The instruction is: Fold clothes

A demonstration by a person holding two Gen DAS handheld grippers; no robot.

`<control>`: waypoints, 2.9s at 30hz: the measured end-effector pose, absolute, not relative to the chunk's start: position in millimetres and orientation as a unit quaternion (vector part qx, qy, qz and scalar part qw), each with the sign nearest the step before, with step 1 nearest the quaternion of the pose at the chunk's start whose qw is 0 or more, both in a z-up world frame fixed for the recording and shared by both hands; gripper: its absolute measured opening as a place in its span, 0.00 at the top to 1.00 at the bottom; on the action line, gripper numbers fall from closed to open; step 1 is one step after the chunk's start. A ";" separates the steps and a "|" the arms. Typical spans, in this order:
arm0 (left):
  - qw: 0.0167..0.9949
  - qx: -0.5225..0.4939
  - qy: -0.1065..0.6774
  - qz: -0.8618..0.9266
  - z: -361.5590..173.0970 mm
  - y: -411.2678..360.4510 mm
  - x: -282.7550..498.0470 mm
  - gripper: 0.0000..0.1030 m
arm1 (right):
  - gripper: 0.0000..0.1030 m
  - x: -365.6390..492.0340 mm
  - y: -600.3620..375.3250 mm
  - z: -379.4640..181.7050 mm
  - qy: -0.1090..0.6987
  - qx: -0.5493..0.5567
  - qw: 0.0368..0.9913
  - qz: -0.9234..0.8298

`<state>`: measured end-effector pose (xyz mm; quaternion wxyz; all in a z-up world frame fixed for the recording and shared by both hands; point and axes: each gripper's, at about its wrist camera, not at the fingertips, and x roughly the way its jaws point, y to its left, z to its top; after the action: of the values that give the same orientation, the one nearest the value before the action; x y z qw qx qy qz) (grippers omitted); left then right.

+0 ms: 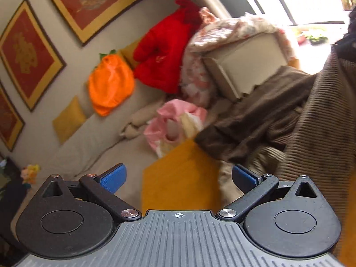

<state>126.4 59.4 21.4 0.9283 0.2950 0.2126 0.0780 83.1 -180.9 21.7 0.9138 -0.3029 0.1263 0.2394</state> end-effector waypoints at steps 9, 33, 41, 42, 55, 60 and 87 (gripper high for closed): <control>0.954 0.097 0.271 -0.078 41.8 75.5 95.0 0.00 | 0.94 139.1 -183.5 20.5 0.194 -0.255 0.921 0.221; 0.936 0.200 0.273 -0.096 -12.1 14.4 33.6 0.00 | 0.37 155.7 -174.7 -45.3 0.411 0.321 0.733 0.437; 0.926 0.284 0.246 -0.039 -42.1 -7.0 48.8 0.00 | 0.37 164.2 -150.3 37.1 0.296 0.329 0.723 0.531; 0.922 0.302 0.243 -0.025 -46.1 -6.0 51.2 0.00 | 0.37 166.3 -150.2 42.4 0.293 0.324 0.727 0.530; 0.868 0.466 0.093 0.143 57.8 36.8 76.4 0.00 | 0.37 147.4 -184.7 40.6 0.257 0.253 0.801 0.478; 0.862 0.480 0.006 0.165 109.0 13.7 72.7 0.00 | 0.36 139.0 -204.4 47.8 0.229 0.244 0.820 0.463; 0.926 -0.022 0.369 -0.078 -12.3 76.2 60.5 0.37 | 0.36 40.2 -161.4 -2.5 0.268 -0.107 0.857 0.427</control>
<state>60.5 76.2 -12.3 0.9261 -0.0222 0.3686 -0.0776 40.2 -161.4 -2.5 0.8568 -0.1074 0.2677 0.4274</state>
